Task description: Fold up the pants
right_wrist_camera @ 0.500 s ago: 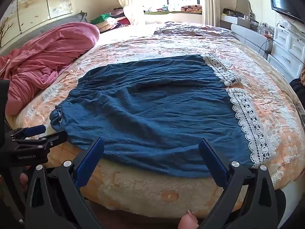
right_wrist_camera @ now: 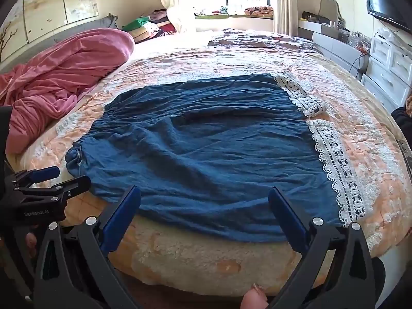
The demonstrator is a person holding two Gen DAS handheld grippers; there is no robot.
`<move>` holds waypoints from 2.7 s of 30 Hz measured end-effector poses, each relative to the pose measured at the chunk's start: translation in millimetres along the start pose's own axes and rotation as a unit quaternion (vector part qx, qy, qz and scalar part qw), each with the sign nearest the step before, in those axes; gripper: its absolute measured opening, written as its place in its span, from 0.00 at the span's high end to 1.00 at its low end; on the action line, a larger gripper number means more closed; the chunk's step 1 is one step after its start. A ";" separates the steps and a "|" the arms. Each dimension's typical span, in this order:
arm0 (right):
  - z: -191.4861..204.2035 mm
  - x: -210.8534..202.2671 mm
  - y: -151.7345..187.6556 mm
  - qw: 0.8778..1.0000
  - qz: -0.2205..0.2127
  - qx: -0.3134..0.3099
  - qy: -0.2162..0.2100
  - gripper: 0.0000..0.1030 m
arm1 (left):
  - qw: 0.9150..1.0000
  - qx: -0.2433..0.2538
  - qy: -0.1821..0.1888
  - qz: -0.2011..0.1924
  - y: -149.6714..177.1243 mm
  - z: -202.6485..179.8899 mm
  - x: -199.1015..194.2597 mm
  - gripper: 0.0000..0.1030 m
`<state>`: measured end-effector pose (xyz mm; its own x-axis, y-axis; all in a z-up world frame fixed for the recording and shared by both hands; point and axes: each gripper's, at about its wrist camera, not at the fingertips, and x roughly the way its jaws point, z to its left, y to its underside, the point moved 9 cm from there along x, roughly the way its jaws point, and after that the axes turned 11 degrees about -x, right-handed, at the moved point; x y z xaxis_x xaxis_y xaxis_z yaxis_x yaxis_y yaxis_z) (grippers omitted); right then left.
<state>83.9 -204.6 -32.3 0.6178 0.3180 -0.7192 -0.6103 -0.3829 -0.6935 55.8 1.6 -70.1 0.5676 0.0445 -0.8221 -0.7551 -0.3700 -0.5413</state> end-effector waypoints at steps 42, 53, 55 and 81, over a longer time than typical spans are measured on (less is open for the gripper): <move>-4.1 7.8 1.6 1.000 0.005 0.000 0.006 0.04 | 1.000 0.000 -0.007 0.000 -0.4 1.9 3.6 0.09; -6.8 10.3 1.6 1.000 0.008 0.003 0.011 0.04 | 1.000 0.001 -0.005 -0.002 -0.2 0.5 3.8 0.09; -6.5 9.9 1.7 1.000 0.008 0.003 0.010 0.04 | 1.000 0.001 -0.005 -0.001 -0.5 0.4 3.7 0.09; 11.2 92.2 -116.5 0.983 0.017 -0.167 -0.074 0.04 | 0.999 0.024 -0.027 -0.003 -118.5 63.2 60.1 0.09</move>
<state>206.4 -121.0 -18.2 0.5062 0.4124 -0.7574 -0.4182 -0.6507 -0.6338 158.6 106.8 -66.5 0.5539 0.0977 -0.8268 -0.7677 -0.3245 -0.5526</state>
